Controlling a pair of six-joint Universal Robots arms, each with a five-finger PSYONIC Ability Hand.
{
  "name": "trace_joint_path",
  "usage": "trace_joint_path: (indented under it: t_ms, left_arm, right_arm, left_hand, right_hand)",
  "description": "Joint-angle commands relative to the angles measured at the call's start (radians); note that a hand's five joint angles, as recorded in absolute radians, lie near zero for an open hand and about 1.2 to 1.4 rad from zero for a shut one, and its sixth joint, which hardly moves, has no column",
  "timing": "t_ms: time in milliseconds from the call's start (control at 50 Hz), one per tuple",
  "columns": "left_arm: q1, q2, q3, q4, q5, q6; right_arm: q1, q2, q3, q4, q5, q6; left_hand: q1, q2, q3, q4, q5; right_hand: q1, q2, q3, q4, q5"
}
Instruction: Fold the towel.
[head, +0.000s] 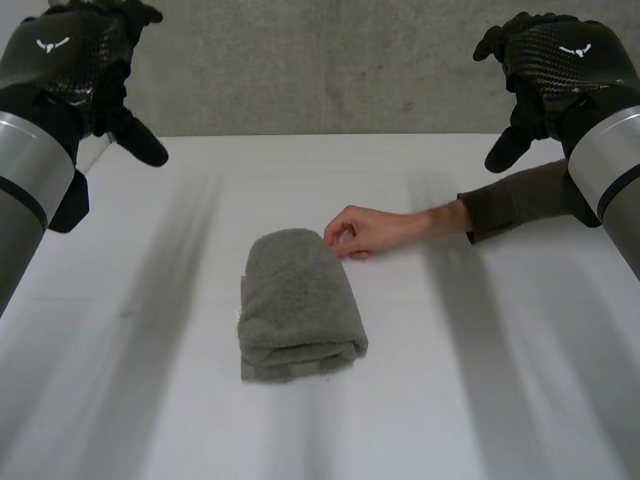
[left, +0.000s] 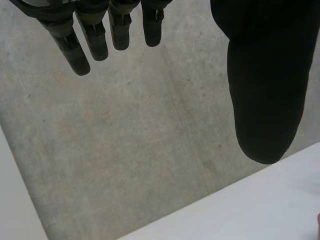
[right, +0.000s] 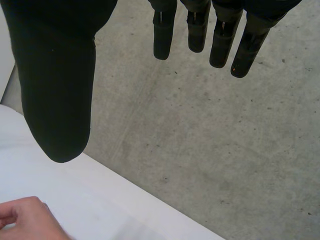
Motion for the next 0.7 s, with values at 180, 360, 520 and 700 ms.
trace_joint_path:
  t_ms: [180, 360, 520, 700]
  left_arm:
    - [0.0, -0.012, -0.003, 0.001, 0.026, -0.001]
    - [0.01, -0.012, -0.004, 0.007, 0.027, 0.0]
    - [0.01, -0.012, -0.004, 0.008, 0.027, 0.0]
    - [0.01, -0.009, -0.001, 0.011, 0.027, 0.002]
  right_arm:
    - [0.011, 0.008, 0.008, 0.004, -0.009, -0.002]
    - [0.005, 0.008, 0.005, 0.004, -0.015, -0.002]
    - [0.004, 0.008, 0.006, 0.003, -0.029, -0.002]
    - [0.014, 0.003, 0.006, 0.004, -0.032, -0.007]
  left_hand:
    - [-0.001, 0.008, 0.007, 0.006, -0.024]
    - [-0.002, 0.007, 0.006, 0.005, -0.025]
    - [-0.002, 0.007, 0.006, 0.005, -0.025]
    - [-0.001, 0.008, 0.007, 0.006, -0.024]
  right_hand:
    - [-0.12, -0.086, -0.061, -0.077, -0.076]
    - [-0.12, -0.086, -0.061, -0.077, -0.076]
    - [-0.12, -0.086, -0.061, -0.077, -0.076]
    - [-0.12, -0.086, -0.061, -0.077, -0.076]
